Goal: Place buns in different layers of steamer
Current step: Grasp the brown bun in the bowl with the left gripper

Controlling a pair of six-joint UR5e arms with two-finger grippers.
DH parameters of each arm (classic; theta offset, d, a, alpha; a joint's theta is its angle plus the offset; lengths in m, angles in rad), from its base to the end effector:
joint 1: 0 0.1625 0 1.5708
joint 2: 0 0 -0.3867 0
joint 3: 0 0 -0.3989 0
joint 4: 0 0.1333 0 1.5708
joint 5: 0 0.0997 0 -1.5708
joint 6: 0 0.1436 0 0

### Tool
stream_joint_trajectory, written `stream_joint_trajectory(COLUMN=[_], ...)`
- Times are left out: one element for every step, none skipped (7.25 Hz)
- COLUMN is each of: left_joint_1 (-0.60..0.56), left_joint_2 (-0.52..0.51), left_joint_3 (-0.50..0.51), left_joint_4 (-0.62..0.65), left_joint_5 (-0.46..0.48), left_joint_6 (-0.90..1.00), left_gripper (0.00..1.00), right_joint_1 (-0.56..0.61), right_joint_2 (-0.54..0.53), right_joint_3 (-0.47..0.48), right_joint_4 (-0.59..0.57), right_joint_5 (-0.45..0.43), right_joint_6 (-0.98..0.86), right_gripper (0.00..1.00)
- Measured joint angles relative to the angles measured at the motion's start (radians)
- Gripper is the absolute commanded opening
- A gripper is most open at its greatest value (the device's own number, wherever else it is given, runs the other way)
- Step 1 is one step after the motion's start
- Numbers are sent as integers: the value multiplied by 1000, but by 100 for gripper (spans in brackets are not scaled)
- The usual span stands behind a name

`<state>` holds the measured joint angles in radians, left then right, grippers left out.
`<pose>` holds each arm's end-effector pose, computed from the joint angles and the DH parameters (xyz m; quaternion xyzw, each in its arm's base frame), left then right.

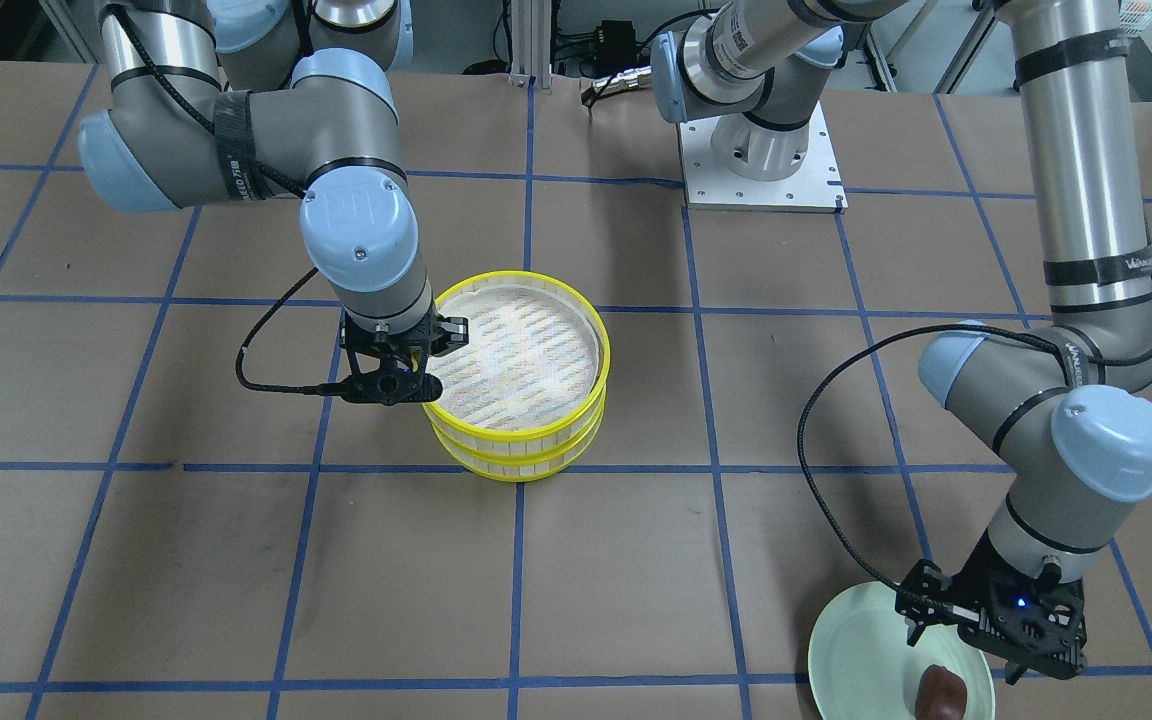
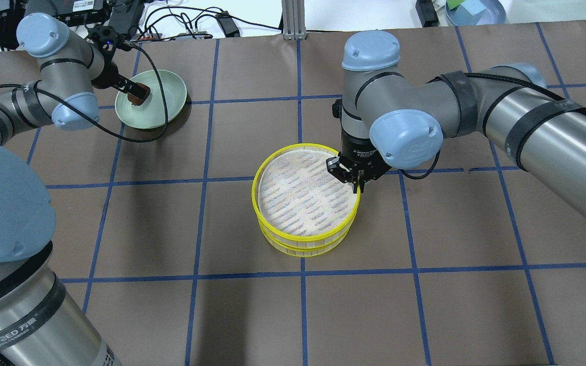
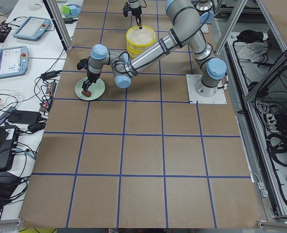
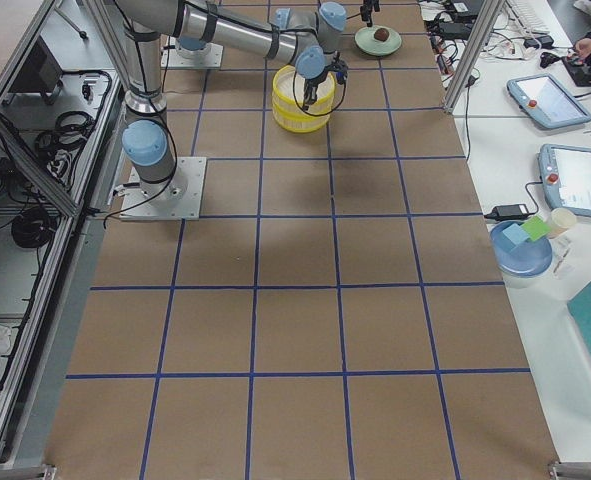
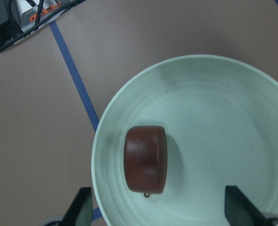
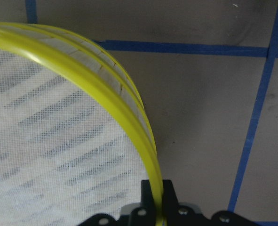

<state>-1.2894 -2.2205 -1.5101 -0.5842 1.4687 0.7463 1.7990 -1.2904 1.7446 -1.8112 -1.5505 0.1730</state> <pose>0.0558 -0.7259 0.1557 0.2353 0.9504 -0.1963 0.0534 0.2531 -0.4878 0.1976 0.0264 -0.9939 -0.1066 0.0114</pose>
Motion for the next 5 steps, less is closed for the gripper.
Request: stream_joint_trajectory(left_joint_1=[5,10,13,14,14], left_joint_2=[-34,-63,-89,-109,-121], left_joint_3=[29,49,60,65,67], left_joint_4=[7,10,11,12,12], left_joint_5=[-18,-26,-38,-55,-64], left_joint_6=[8,15,19,21,21], left_gripper=[99,99,97,91,64], right_joint_1=[0,0,0,0,0], right_joint_2=[1,1,2,2,2], right_joint_3=[2,3,4,6,7], right_joint_4=[-2,-3,-4,-4,-4], right_joint_5=[2,4,5,5,5], right_joint_6=[-4,-5,-5,-4,-4], right_gripper=[0,0,0,0,0])
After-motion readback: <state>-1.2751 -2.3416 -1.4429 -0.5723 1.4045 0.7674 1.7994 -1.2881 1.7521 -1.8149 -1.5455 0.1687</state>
